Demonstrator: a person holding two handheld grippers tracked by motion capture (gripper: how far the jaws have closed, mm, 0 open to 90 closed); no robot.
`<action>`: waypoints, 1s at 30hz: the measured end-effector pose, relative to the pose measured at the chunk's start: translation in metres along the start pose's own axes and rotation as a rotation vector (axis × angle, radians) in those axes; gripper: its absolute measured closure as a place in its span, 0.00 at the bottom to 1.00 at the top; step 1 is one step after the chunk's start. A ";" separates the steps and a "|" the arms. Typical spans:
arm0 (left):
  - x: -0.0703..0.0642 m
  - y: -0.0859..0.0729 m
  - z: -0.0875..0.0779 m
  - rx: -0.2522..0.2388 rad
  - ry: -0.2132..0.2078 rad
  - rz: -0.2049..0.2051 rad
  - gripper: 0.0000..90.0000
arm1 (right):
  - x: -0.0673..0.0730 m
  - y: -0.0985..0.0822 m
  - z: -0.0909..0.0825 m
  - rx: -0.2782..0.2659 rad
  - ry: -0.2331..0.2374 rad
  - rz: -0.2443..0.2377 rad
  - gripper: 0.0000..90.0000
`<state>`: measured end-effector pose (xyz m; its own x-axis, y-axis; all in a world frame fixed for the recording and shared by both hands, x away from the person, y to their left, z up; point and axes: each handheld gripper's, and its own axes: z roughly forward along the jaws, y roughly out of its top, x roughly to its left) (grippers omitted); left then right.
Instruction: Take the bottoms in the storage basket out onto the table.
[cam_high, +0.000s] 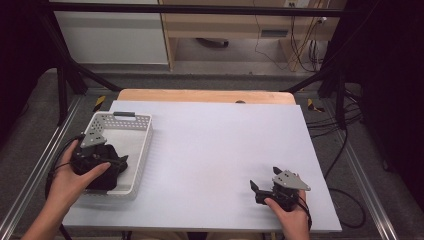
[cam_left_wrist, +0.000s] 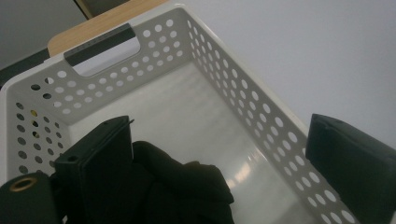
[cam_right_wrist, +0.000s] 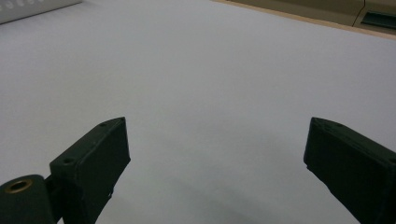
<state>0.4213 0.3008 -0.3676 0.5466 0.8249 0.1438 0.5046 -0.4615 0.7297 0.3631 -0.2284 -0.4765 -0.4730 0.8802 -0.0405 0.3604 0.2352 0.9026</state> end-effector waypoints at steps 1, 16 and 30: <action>0.002 0.001 -0.001 0.003 -0.001 0.001 0.09 | 0.001 0.000 0.000 0.003 0.006 0.012 0.08; -0.001 0.002 0.015 0.119 -0.010 0.059 0.09 | 0.000 -0.001 0.001 0.015 0.011 0.013 0.10; 0.019 -0.004 0.003 0.153 0.011 0.001 0.12 | 0.001 -0.002 0.004 0.032 0.020 0.011 0.10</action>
<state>0.4318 0.3176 -0.3704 0.5403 0.8276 0.1520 0.6007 -0.5059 0.6190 0.3652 -0.2264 -0.4797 -0.4848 0.8743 -0.0219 0.3913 0.2393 0.8886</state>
